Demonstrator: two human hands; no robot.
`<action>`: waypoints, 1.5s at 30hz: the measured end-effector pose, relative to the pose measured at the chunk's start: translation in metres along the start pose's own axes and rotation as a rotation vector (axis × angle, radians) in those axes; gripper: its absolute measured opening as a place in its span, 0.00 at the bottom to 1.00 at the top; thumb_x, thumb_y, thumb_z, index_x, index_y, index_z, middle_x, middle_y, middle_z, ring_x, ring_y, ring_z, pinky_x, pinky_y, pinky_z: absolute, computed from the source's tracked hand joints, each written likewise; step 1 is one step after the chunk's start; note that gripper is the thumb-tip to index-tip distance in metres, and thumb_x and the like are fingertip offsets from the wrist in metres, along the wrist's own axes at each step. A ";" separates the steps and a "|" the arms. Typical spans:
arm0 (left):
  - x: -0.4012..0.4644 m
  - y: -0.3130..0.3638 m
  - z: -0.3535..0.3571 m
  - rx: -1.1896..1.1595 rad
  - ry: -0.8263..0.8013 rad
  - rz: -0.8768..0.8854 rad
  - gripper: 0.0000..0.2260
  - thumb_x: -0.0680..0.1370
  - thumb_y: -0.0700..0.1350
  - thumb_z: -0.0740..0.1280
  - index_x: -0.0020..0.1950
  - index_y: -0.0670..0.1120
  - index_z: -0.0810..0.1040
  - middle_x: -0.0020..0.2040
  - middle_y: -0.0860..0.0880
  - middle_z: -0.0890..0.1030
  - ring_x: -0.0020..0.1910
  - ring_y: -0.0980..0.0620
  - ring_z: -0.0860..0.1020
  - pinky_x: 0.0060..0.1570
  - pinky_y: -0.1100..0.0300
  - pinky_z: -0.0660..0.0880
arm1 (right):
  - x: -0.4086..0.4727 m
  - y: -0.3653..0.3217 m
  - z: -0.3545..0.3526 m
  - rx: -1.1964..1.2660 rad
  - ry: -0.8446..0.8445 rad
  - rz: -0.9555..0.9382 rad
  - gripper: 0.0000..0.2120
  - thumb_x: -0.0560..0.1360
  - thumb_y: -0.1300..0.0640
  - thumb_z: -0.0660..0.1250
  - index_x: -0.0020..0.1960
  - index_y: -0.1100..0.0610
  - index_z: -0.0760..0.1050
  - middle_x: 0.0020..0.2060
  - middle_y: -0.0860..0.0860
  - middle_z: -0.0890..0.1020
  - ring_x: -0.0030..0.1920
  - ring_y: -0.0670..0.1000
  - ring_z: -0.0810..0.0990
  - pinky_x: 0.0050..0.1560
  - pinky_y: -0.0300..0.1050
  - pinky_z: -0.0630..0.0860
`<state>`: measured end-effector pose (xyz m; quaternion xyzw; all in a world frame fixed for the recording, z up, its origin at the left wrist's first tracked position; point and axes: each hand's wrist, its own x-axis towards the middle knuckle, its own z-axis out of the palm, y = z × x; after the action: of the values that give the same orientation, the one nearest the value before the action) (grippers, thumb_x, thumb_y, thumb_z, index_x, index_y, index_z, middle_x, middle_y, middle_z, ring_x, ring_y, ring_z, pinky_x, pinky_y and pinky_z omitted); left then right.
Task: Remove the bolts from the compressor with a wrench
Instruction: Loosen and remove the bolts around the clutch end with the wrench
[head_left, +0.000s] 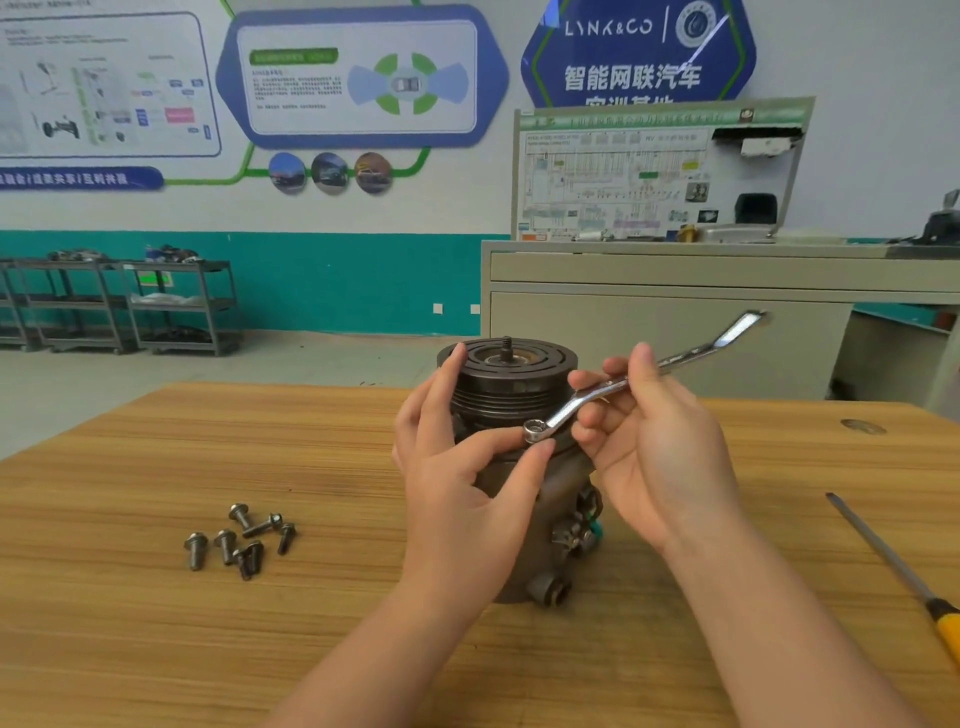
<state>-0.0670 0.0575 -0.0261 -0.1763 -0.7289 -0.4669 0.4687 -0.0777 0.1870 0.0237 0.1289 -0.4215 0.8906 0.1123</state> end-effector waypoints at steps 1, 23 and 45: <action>0.000 0.000 0.000 -0.008 0.000 -0.003 0.03 0.70 0.46 0.76 0.42 0.49 0.85 0.74 0.51 0.67 0.71 0.55 0.61 0.69 0.43 0.63 | -0.002 -0.001 0.001 -0.010 -0.015 -0.048 0.13 0.83 0.51 0.56 0.46 0.59 0.72 0.34 0.56 0.83 0.26 0.47 0.77 0.27 0.38 0.74; 0.003 0.000 0.000 0.019 -0.047 -0.014 0.07 0.71 0.51 0.72 0.43 0.49 0.85 0.76 0.50 0.64 0.71 0.52 0.60 0.69 0.56 0.60 | -0.025 0.011 0.006 -0.825 -0.158 -1.041 0.16 0.82 0.48 0.60 0.45 0.60 0.75 0.31 0.49 0.79 0.31 0.47 0.81 0.34 0.44 0.77; 0.000 -0.002 -0.001 0.011 -0.091 -0.060 0.06 0.72 0.46 0.76 0.44 0.57 0.83 0.76 0.59 0.60 0.72 0.62 0.55 0.66 0.74 0.52 | -0.019 0.018 0.014 -0.129 0.196 -0.377 0.10 0.84 0.54 0.50 0.48 0.54 0.66 0.29 0.52 0.80 0.21 0.50 0.72 0.25 0.38 0.70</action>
<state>-0.0677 0.0554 -0.0266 -0.1729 -0.7569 -0.4683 0.4218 -0.0633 0.1636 0.0133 0.1106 -0.4331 0.8333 0.3252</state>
